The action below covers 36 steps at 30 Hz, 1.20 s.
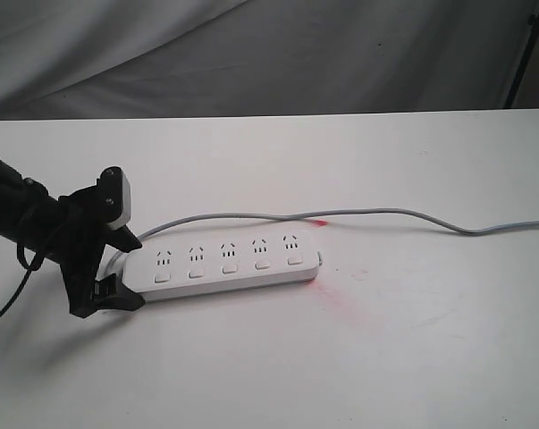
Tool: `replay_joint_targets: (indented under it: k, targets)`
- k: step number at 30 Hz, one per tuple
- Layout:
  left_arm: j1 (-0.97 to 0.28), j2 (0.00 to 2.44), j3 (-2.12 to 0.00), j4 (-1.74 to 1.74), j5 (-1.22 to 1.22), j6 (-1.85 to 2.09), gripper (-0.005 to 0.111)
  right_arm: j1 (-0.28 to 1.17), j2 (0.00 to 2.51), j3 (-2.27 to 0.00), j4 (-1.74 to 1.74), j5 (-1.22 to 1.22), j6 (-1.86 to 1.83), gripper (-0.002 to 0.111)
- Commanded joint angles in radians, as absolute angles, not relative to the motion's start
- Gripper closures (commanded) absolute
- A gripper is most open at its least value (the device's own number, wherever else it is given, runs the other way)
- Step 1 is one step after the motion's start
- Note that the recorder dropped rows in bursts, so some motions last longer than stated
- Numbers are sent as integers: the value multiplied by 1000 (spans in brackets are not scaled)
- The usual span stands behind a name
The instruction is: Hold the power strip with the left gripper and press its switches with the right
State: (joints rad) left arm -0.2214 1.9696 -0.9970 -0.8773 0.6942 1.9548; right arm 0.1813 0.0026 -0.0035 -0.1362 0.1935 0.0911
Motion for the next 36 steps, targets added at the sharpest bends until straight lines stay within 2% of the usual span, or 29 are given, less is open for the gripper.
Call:
replay_joint_targets:
  k: [1,19,25,36]
  targets:
    - [-225,1968,-1006,-877,703,1945,27,175,0,0,-135,195,86,108]
    - [-225,1968,-1006,-854,712,1944,31,175,0,0,-135,195,86,108]
    - [-225,1968,-1006,-854,712,1944,37,175,0,0,-135,195,86,108]
    - [-225,1968,-1006,-854,712,1944,37,175,0,0,-135,195,86,108]
